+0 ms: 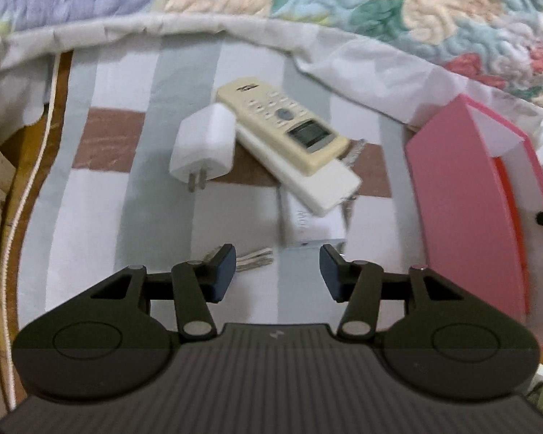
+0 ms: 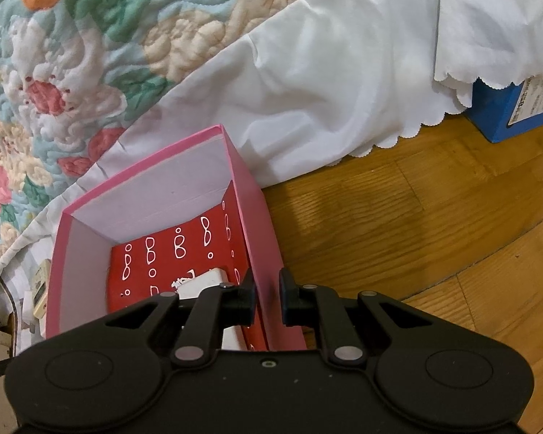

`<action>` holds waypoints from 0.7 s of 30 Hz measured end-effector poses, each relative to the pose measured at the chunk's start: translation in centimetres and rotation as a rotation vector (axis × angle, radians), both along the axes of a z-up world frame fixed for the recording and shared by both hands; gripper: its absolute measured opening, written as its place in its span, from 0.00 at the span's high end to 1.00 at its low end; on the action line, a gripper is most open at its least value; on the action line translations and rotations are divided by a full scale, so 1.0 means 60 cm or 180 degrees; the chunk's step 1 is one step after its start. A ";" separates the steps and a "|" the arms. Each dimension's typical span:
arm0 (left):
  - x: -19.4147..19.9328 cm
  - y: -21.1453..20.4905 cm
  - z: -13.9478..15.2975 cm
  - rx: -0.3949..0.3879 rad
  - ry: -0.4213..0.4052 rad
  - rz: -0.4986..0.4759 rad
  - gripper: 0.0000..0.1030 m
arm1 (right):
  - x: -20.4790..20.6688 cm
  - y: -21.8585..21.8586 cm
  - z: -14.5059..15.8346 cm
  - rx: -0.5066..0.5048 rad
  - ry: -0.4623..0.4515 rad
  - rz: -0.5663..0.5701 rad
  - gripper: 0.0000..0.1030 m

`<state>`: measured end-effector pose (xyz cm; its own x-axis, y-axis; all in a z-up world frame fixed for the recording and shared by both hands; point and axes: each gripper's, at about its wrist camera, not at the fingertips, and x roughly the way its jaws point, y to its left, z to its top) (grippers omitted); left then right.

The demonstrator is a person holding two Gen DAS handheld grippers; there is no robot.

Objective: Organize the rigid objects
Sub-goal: 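Move the left tool back to the cloth and grasp the metal keys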

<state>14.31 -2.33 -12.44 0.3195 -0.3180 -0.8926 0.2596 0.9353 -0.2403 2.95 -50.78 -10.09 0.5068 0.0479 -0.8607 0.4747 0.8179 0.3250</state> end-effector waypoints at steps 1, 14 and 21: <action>0.001 0.003 -0.008 0.0003 -0.0008 0.0018 0.51 | 0.000 0.000 0.000 0.0000 0.0000 -0.0001 0.87; -0.007 -0.004 -0.082 0.0406 -0.0511 -0.0471 0.40 | -0.001 0.001 -0.001 -0.0014 0.0008 0.0033 0.87; -0.021 -0.014 -0.086 0.0680 -0.0589 -0.0448 0.23 | 0.000 0.003 -0.001 -0.0041 0.0018 0.0049 0.87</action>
